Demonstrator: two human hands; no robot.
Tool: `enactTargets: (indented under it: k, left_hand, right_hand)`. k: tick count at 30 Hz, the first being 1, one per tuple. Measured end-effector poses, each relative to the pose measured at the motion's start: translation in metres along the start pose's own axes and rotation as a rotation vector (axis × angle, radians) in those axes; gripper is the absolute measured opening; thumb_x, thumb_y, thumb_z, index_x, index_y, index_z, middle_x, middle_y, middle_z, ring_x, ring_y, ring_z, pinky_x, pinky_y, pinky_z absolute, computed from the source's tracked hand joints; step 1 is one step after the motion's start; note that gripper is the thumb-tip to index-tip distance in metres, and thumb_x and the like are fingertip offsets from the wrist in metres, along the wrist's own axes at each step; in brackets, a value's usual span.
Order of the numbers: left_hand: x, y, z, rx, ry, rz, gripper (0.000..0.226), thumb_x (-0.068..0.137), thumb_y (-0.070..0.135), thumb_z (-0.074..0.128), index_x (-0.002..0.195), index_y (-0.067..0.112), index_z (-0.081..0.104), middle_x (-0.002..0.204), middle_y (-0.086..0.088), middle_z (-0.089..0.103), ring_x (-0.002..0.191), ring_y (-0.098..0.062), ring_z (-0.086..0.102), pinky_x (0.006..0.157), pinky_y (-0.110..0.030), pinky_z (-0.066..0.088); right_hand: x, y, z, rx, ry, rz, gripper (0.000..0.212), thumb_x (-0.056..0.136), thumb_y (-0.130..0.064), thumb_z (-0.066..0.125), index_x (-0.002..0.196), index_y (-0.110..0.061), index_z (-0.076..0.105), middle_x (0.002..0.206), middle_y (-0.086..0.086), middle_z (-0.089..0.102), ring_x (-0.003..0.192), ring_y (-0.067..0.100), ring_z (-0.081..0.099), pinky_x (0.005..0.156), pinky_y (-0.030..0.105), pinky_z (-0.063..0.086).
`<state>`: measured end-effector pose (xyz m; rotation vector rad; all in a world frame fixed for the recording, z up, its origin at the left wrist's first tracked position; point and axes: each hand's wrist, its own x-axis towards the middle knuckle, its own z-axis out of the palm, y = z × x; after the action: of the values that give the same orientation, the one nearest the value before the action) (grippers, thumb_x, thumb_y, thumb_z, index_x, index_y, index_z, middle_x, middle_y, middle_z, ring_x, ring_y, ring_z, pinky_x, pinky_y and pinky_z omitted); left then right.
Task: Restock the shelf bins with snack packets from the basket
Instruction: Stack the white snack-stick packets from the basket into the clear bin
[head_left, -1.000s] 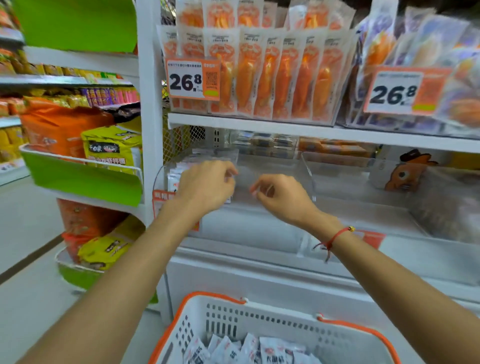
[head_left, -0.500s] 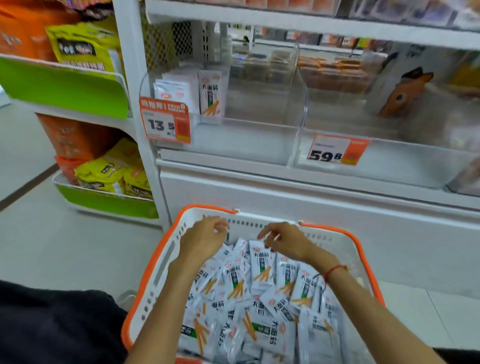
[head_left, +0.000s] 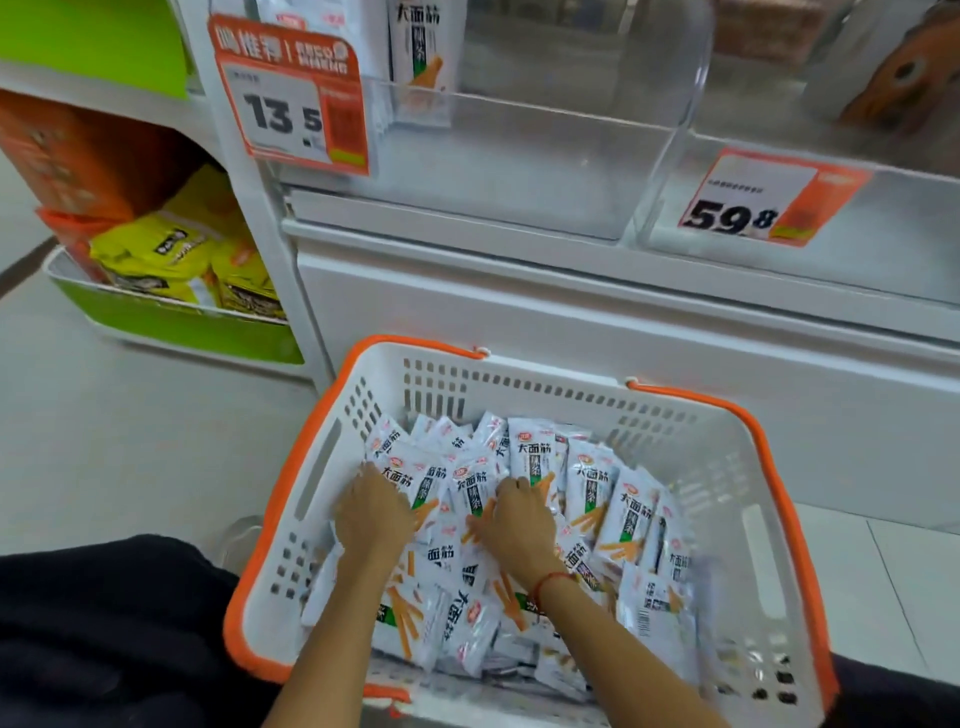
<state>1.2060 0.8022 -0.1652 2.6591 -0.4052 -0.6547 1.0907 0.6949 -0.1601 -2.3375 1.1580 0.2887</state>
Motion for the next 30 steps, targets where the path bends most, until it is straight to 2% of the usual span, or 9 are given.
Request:
enactTargets:
  k: [4, 6, 10, 13, 15, 19, 22, 26, 30]
  left_hand:
    - [0.008, -0.001, -0.009, -0.042, 0.023, 0.052, 0.049, 0.08, 0.027, 0.073, 0.122, 0.007, 0.058, 0.115, -0.008, 0.064, 0.1, -0.026, 0.062, 0.084, -0.034, 0.051]
    - [0.009, 0.004, -0.011, -0.204, 0.017, 0.142, 0.041, 0.086, 0.024, 0.068, 0.125, 0.012, 0.06, 0.118, -0.006, 0.065, 0.089, -0.02, 0.065, 0.078, -0.035, 0.055]
    - [0.002, 0.022, -0.024, -0.398, 0.107, 0.223, 0.025, 0.096, 0.027, 0.051, 0.118, 0.017, 0.057, 0.115, -0.001, 0.064, 0.09, -0.018, 0.061, 0.074, -0.031, 0.049]
    - [-0.005, 0.034, -0.036, -0.607, 0.194, 0.236, 0.03, 0.097, 0.028, 0.049, 0.124, 0.015, 0.053, 0.117, -0.003, 0.062, 0.109, -0.022, 0.058, 0.082, -0.03, 0.042]
    - [-0.013, 0.047, -0.041, -0.802, 0.189, 0.217, 0.028, 0.095, 0.027, 0.054, 0.119, 0.013, 0.057, 0.118, -0.005, 0.063, 0.112, -0.022, 0.058, 0.091, -0.033, 0.044]
    - [-0.016, 0.065, -0.03, -1.035, -0.136, -0.066, 0.016, 0.094, 0.033, 0.055, 0.1, 0.019, 0.061, 0.096, -0.006, 0.064, 0.094, -0.028, 0.061, 0.087, -0.036, 0.049]
    - [-0.019, 0.062, -0.017, -1.166, -0.416, -0.226, 0.027, 0.1, 0.032, 0.043, 0.11, 0.013, 0.059, 0.103, -0.01, 0.063, 0.091, -0.026, 0.059, 0.077, -0.034, 0.048]
    - [-0.027, 0.065, -0.007, -1.177, -0.481, -0.234, 0.025, 0.098, 0.034, 0.044, 0.103, 0.017, 0.061, 0.107, -0.009, 0.064, 0.096, -0.025, 0.059, 0.076, -0.033, 0.049]
    - [-0.028, 0.068, 0.005, -1.043, -0.4, -0.153, 0.026, 0.099, 0.021, 0.045, 0.117, 0.009, 0.059, 0.109, -0.013, 0.066, 0.097, -0.03, 0.063, 0.079, -0.036, 0.05]
  right_hand:
    - [0.008, -0.001, -0.014, 0.1, -0.057, 0.037, 0.047, 0.088, -0.017, 0.061, 0.126, -0.004, 0.036, 0.102, 0.007, 0.055, 0.1, 0.028, 0.059, 0.07, 0.036, 0.047]
    - [0.015, 0.009, -0.027, 0.21, -0.115, 0.054, 0.046, 0.089, -0.006, 0.054, 0.13, -0.003, 0.033, 0.102, 0.011, 0.056, 0.087, 0.027, 0.06, 0.067, 0.038, 0.051]
    - [0.02, 0.033, -0.067, 0.702, -0.158, 0.114, 0.035, 0.092, -0.002, 0.052, 0.127, -0.002, 0.046, 0.097, 0.007, 0.058, 0.063, 0.01, 0.054, 0.046, 0.014, 0.046]
    - [0.02, 0.045, -0.088, 1.172, -0.263, 0.09, 0.01, 0.095, -0.011, 0.054, 0.105, -0.008, 0.055, 0.094, 0.001, 0.054, 0.078, 0.012, 0.052, 0.062, 0.021, 0.052]
    - [0.018, 0.044, -0.093, 1.322, -0.372, 0.029, 0.016, 0.09, -0.023, 0.062, 0.098, -0.01, 0.055, 0.099, 0.006, 0.052, 0.09, 0.02, 0.051, 0.082, 0.03, 0.048]
    - [0.004, 0.014, -0.089, 1.286, -0.348, -0.008, 0.021, 0.091, -0.012, 0.06, 0.111, -0.007, 0.064, 0.088, 0.009, 0.067, 0.078, 0.017, 0.064, 0.075, 0.027, 0.054]
    - [0.002, 0.005, -0.062, 1.164, 0.004, 0.089, 0.024, 0.084, -0.015, 0.071, 0.107, -0.013, 0.063, 0.086, 0.012, 0.068, 0.066, 0.013, 0.063, 0.056, 0.021, 0.049]
    - [-0.008, 0.007, -0.029, 1.051, 0.353, 0.173, 0.023, 0.08, -0.024, 0.075, 0.099, -0.017, 0.066, 0.103, 0.005, 0.066, 0.092, 0.017, 0.061, 0.084, 0.037, 0.053]
    - [-0.013, 0.002, -0.021, 1.001, 0.256, 0.05, 0.02, 0.08, -0.022, 0.075, 0.098, -0.015, 0.07, 0.09, -0.002, 0.066, 0.078, 0.009, 0.054, 0.075, 0.029, 0.05]
